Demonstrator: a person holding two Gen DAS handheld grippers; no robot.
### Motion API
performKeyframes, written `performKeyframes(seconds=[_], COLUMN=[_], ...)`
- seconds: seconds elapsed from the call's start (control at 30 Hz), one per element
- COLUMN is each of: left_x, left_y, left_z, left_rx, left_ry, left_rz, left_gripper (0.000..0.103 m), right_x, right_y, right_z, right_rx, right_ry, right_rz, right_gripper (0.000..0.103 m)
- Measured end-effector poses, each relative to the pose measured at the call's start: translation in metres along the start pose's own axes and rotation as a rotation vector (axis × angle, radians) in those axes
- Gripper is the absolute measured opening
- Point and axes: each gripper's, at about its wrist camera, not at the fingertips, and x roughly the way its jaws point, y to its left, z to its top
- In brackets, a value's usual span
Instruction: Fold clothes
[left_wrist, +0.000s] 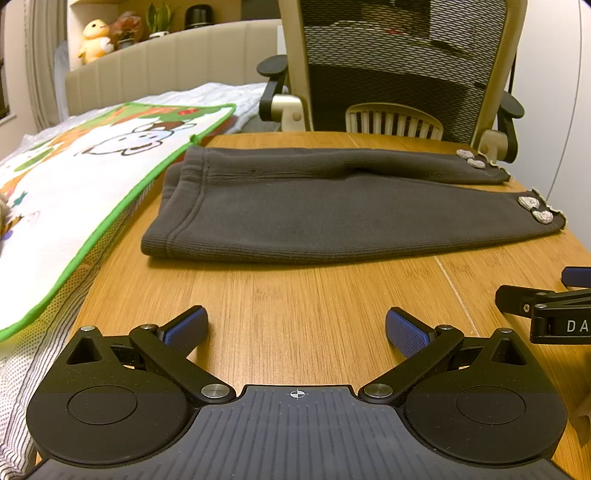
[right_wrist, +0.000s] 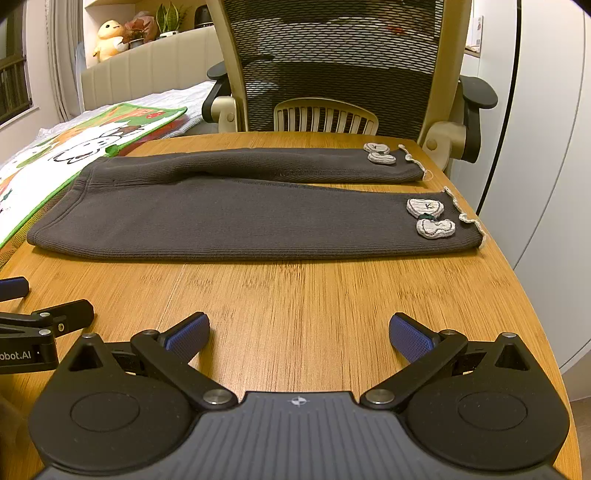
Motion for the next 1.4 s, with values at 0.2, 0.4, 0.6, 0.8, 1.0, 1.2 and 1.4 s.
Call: performKeyframes(seconds=[0.2, 0.4, 0.6, 0.8, 1.0, 1.2, 1.4], left_x=[0.0004, 0.0000, -0.0002, -0.0003, -0.0001, 0.0002, 0.0005], left_y=[0.0013, 0.0000, -0.0012, -0.0022, -0.0019, -0.0017, -0.0011], left_z=[-0.0001, -0.0001, -0.0003, -0.0005, -0.0003, -0.0004, -0.0005], left_rx=[-0.001, -0.001, -0.001, -0.002, -0.004, -0.005, -0.005], left_ry=[0.001, 0.000, -0.001, -0.001, -0.002, -0.003, -0.003], left_rz=[-0.002, 0.000, 0.002, 0.003, 0.001, 0.000, 0.000], left_gripper=[0.103, 0.103, 0.103, 0.103, 0.103, 0.103, 0.103], right_x=[0.0002, -0.0003, -0.0010, 0.0007, 0.0008, 0.0007, 0.0006], right_y=[-0.0005, 0.0006, 0.0018, -0.0012, -0.0016, -0.0018, -0.0013], right_z=[-0.0001, -0.0001, -0.0005, 0.0001, 0.0002, 0.0000, -0.0001], right_rx=[0.000, 0.000, 0.001, -0.001, -0.001, -0.002, -0.001], right_ry=[0.000, 0.000, 0.000, 0.000, 0.000, 0.000, 0.000], right_rz=[0.001, 0.000, -0.001, 0.003, 0.001, 0.001, 0.000], right_gripper=[0.103, 0.103, 0.103, 0.103, 0.103, 0.103, 0.103])
